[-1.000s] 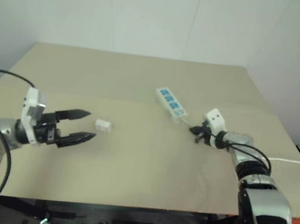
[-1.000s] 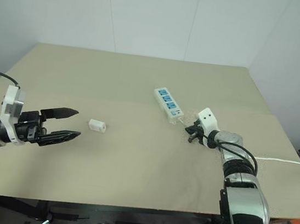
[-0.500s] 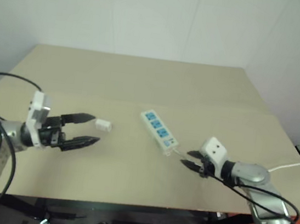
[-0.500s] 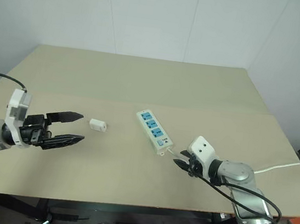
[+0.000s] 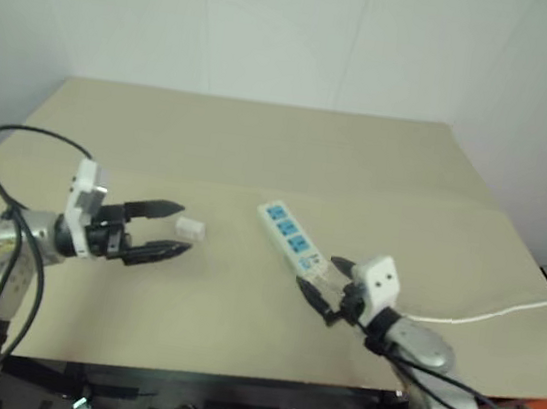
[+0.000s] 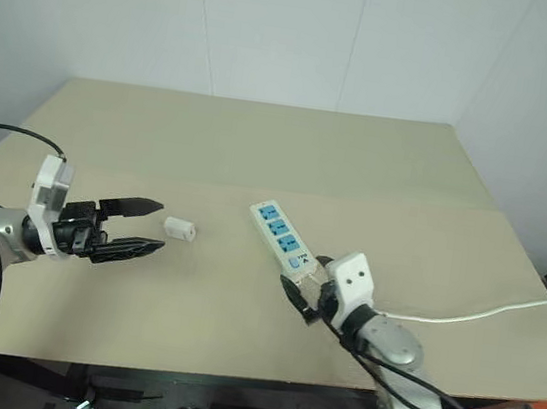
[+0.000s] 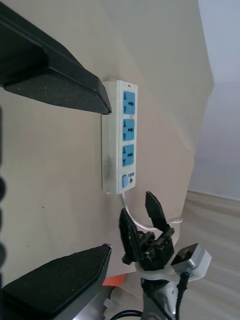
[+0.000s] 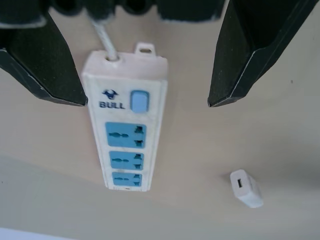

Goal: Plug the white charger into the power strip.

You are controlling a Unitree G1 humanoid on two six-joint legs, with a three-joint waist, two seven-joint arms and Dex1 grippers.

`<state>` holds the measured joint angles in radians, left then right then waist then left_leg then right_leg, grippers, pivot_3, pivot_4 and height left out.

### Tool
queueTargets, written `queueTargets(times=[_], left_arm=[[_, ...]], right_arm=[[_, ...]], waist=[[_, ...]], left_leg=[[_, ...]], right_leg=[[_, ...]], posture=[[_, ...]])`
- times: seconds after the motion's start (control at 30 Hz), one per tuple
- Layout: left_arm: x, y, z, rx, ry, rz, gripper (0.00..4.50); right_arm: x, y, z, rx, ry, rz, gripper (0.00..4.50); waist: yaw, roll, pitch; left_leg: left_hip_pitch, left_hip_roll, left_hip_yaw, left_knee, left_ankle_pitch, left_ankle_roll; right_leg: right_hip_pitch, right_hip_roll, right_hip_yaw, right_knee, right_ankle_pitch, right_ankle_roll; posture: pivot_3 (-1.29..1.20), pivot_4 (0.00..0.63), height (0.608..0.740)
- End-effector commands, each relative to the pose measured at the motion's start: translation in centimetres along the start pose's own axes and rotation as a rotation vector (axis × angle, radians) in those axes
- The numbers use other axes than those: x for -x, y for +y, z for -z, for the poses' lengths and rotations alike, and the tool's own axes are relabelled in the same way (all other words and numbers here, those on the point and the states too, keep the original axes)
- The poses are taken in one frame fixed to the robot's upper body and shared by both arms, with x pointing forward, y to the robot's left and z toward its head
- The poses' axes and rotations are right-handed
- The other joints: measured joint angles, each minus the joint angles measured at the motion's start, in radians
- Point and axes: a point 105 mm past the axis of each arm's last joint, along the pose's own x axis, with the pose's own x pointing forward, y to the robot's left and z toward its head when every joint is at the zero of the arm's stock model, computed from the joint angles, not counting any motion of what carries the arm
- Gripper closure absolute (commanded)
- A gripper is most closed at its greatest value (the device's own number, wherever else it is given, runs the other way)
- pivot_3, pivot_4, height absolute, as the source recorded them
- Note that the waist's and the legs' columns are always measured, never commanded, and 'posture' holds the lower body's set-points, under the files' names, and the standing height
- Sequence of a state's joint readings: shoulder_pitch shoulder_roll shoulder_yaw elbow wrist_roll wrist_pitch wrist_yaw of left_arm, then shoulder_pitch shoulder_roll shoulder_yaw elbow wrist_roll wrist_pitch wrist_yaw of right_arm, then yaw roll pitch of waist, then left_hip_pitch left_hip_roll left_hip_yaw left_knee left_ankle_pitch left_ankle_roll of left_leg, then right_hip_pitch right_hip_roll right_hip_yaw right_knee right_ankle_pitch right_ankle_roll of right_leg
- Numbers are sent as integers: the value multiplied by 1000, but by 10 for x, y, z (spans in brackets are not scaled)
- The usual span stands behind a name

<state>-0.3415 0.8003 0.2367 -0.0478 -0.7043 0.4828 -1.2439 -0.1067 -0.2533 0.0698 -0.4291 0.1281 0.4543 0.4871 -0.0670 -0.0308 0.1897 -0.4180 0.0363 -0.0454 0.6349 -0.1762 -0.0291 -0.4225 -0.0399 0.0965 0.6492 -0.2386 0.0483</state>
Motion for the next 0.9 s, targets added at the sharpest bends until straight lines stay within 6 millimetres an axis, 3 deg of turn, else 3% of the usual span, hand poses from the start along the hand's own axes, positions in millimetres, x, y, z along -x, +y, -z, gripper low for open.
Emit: queueTargets(times=[0.03, 0.3, 0.9], left_arm=[[-2, -2, -10, -51, -11, 21, 0], [-2, 1, -10, -71, 1, 1, 0], [-9, -1, -9, -78, -29, -9, 0]], right_arm=[[-7, -6, -8, 59, -60, 97, 16], [-15, -18, 13, 92, -36, 212, 16], [-34, -17, 37, -80, -30, 151, 16]], waist=[[0, 0, 0], [0, 0, 0], [-1, -1, -1]], left_leg=[[1, 0, 0, 0, 0, 0], [1, 0, 0, 0, 0, 0], [2, 0, 0, 0, 0, 0]], right_leg=[[1, 0, 0, 0, 0, 0], [1, 0, 0, 0, 0, -1], [1, 0, 0, 0, 0, -1]], posture=[[0, 150, 740], [0, 150, 740], [0, 150, 740]])
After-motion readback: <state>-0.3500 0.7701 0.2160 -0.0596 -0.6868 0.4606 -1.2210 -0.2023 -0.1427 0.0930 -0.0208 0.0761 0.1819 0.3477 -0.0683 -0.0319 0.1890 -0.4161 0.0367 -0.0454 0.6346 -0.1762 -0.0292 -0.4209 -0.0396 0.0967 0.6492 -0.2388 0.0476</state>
